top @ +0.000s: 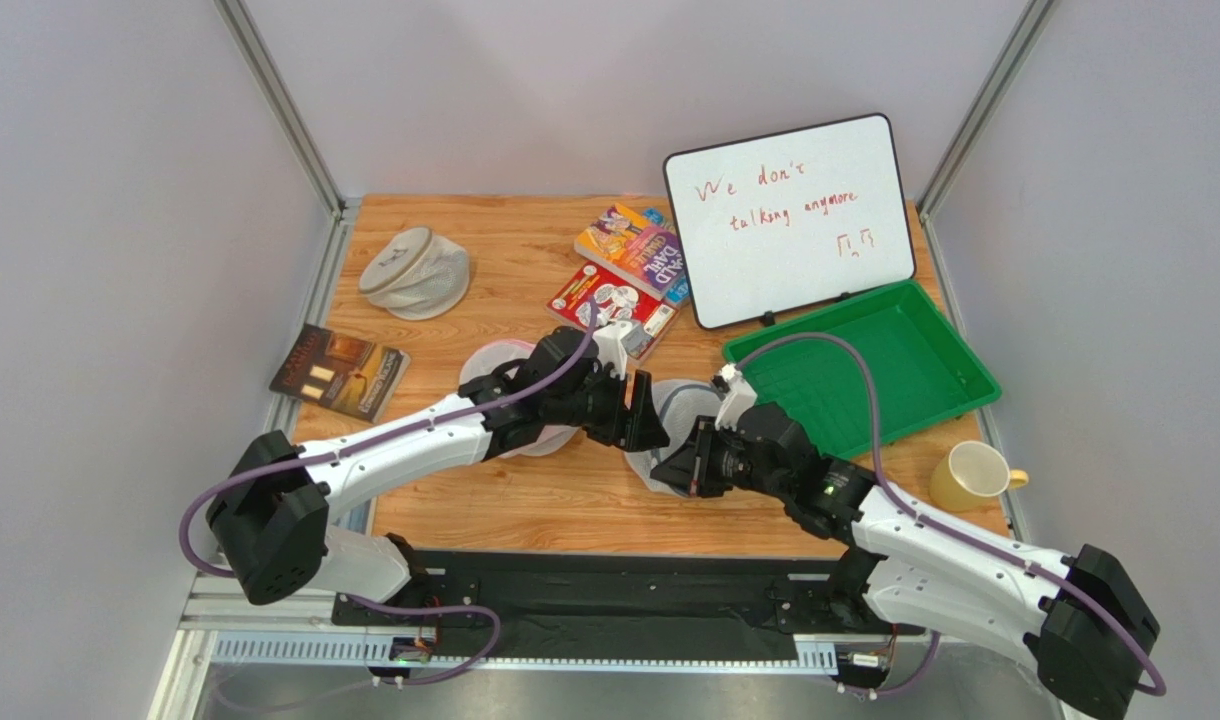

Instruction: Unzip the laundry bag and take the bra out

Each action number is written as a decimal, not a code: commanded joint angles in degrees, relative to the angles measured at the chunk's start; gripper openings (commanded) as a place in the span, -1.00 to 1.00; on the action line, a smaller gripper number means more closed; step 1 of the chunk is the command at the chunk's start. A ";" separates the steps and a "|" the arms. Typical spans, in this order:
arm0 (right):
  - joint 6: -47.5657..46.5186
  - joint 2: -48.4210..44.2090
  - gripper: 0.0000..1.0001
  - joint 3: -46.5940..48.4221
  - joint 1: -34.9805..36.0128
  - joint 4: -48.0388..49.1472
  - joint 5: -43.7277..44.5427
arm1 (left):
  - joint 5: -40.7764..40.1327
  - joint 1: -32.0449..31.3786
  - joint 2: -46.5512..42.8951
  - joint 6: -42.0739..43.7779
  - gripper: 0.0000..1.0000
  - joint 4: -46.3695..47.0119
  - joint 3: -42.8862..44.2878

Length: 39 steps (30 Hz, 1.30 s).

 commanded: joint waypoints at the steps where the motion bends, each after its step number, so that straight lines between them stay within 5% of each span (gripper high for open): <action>1: 0.49 -0.22 -1.00 2.60 0.54 2.08 0.12 | 1.01 0.01 0.91 -1.80 0.26 5.13 -0.81; 22: 0.66 -1.80 -1.00 4.62 0.71 -4.78 0.47 | -1.98 0.01 3.19 -2.24 -1.00 5.31 1.82; 39: 2.51 -5.84 -1.00 1.55 0.89 -7.59 0.73 | -2.78 1.94 5.48 1.71 -1.00 1.09 6.74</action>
